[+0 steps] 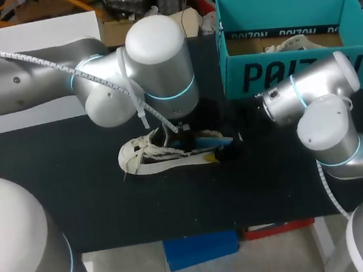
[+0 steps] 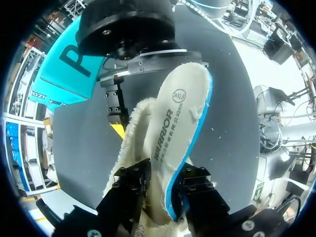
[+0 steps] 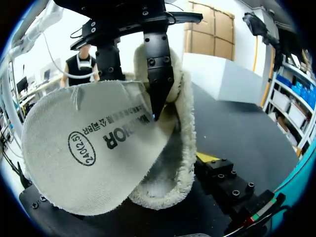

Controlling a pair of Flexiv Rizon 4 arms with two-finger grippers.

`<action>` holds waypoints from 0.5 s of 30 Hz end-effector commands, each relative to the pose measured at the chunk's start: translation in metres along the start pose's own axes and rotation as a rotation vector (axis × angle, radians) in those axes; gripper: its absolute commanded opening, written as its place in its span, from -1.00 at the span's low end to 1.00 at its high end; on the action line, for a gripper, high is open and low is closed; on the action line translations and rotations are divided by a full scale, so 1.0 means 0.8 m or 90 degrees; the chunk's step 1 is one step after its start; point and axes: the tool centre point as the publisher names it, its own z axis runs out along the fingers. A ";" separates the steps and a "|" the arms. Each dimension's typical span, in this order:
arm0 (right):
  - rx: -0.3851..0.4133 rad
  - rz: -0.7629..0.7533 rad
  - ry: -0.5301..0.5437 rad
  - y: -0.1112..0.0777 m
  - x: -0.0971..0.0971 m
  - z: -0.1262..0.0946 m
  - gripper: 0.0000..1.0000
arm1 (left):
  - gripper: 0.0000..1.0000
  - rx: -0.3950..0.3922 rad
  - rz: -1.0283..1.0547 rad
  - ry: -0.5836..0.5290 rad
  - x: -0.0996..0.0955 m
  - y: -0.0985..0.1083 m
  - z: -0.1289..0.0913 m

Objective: Take the shoe out of the shoebox, open the shoe tongue, remove and reinsert the insole, then place the shoe into the shoebox

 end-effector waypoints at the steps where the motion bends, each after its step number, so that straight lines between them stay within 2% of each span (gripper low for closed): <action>1: 0.001 0.001 -0.001 -0.001 -0.001 0.002 -1.00 | -0.44 0.013 0.012 0.004 0.000 -0.007 0.005; 11: 0.001 0.001 -0.001 -0.001 -0.001 0.002 -1.00 | -0.47 0.047 0.052 0.009 0.002 -0.037 0.003; 13: 0.001 0.001 -0.001 -0.001 -0.001 0.002 -1.00 | -0.58 0.055 0.064 0.011 0.004 -0.041 0.000; 15: 0.001 0.001 -0.001 -0.001 -0.001 0.002 -1.00 | -0.84 0.056 0.068 0.009 0.007 -0.042 -0.003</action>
